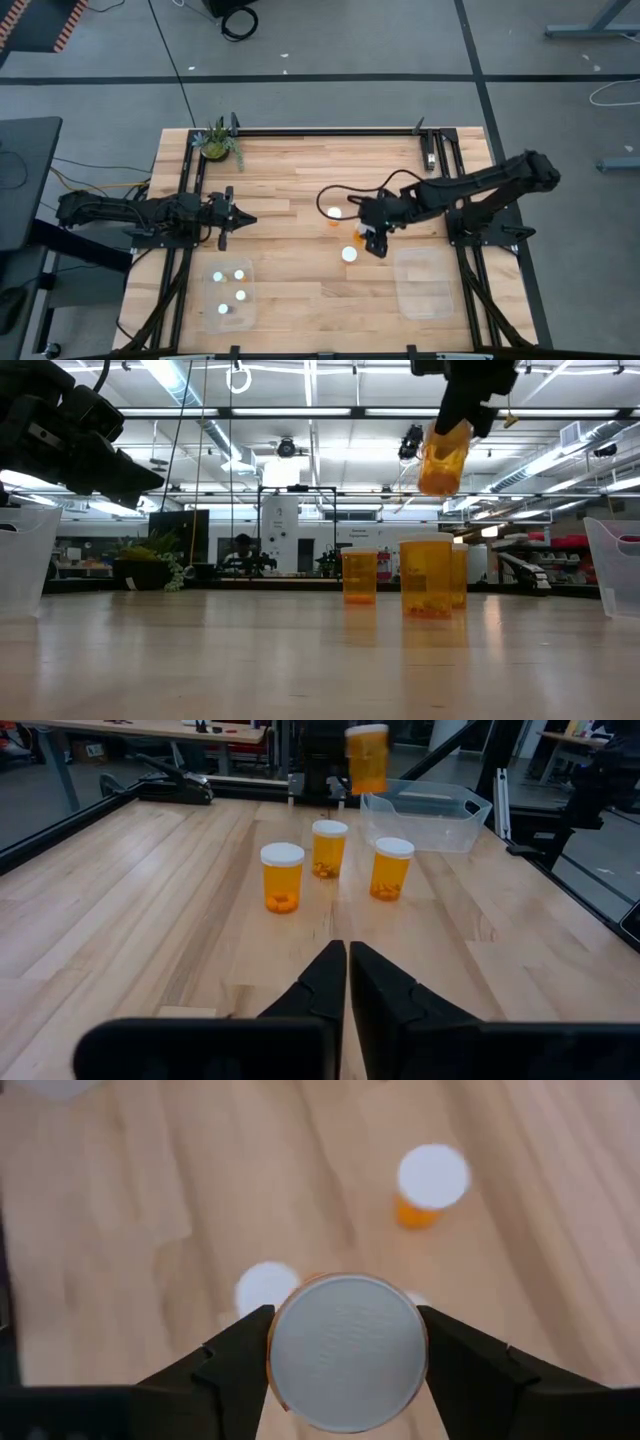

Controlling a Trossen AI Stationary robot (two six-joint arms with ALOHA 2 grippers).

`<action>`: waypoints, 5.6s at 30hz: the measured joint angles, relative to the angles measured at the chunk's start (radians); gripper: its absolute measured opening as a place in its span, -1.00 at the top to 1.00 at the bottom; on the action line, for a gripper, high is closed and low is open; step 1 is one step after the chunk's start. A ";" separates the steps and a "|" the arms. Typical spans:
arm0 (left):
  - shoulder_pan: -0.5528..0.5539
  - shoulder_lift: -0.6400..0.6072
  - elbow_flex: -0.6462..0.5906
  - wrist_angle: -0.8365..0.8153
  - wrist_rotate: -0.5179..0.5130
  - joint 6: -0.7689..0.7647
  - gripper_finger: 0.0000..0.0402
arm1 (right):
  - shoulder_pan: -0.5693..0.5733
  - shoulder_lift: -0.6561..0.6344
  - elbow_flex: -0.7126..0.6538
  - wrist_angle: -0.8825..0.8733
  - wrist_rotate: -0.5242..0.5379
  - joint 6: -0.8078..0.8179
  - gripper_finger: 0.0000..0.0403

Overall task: Pick and place medicine bottles into bin by pill shape (circle, oval)
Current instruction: Put the big orange pill bottle into the right transparent bin

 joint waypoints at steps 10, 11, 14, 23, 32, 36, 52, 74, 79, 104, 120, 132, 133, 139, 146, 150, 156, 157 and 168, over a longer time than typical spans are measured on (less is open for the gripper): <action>0.000 0.000 0.000 0.000 0.000 0.000 0.83 | 0.150 -0.001 0.000 -0.070 0.019 0.168 -0.20; 0.000 0.000 0.000 0.000 0.000 0.000 0.82 | 0.164 -0.001 0.000 -0.083 0.026 0.188 -0.20; 0.000 0.000 0.000 0.000 0.000 0.000 0.83 | 0.204 -0.001 0.000 -0.120 0.041 0.256 -0.20; 0.000 0.000 0.000 0.000 0.000 0.000 0.88 | 0.323 -0.001 0.000 -0.235 0.084 0.518 -0.20; 0.000 0.000 0.000 0.000 0.000 0.000 0.82 | 0.405 0.000 0.000 -0.387 0.084 0.801 -0.20; 0.000 0.000 0.000 0.000 0.000 0.000 0.84 | 0.427 0.000 0.000 -0.415 0.084 0.894 -0.20; 0.000 0.000 0.000 0.000 0.000 0.000 0.82 | 0.501 0.009 -0.044 -0.430 0.120 1.147 -0.20; 0.000 0.000 0.000 0.000 0.000 0.000 0.82 | 0.503 0.022 -0.180 -0.276 0.106 1.264 -0.20; 0.000 0.000 0.000 0.000 0.000 0.001 0.85 | 0.534 0.079 -0.179 -0.275 0.071 1.289 -0.20; 0.000 0.000 0.000 0.000 0.000 0.001 0.87 | 0.644 0.200 -0.177 -0.409 0.079 1.524 -0.20; 0.000 0.000 0.000 0.000 0.000 0.000 0.82 | 0.644 0.200 -0.178 -0.391 0.079 1.515 -0.20; 0.000 0.000 0.000 0.000 0.000 0.001 0.86 | 0.643 0.199 -0.178 -0.394 0.079 1.492 -0.39; 0.000 0.000 0.000 0.000 0.000 0.001 0.86 | 0.643 0.199 -0.178 -0.394 0.079 1.492 -0.44; 0.000 0.000 0.000 0.000 0.000 0.001 0.82 | 0.643 0.188 -0.178 -0.394 0.079 1.491 -0.59; 0.000 0.000 0.000 0.000 0.000 0.000 0.87 | 0.622 0.110 -0.178 -0.399 0.080 1.480 -0.59; 0.000 0.000 0.000 0.000 0.000 0.000 0.88 | 0.591 0.076 -0.178 -0.398 0.102 1.451 -0.59; 0.000 0.000 0.000 0.000 0.000 0.001 0.84 | 0.514 0.057 -0.178 -0.384 0.159 1.330 -0.59; 0.000 0.000 0.000 0.000 0.000 0.000 0.83 | 0.497 0.057 -0.173 -0.385 0.159 1.305 -0.59; 0.000 0.000 0.000 0.000 0.000 0.001 0.87 | 0.351 0.057 -0.040 -0.309 0.258 0.987 -0.59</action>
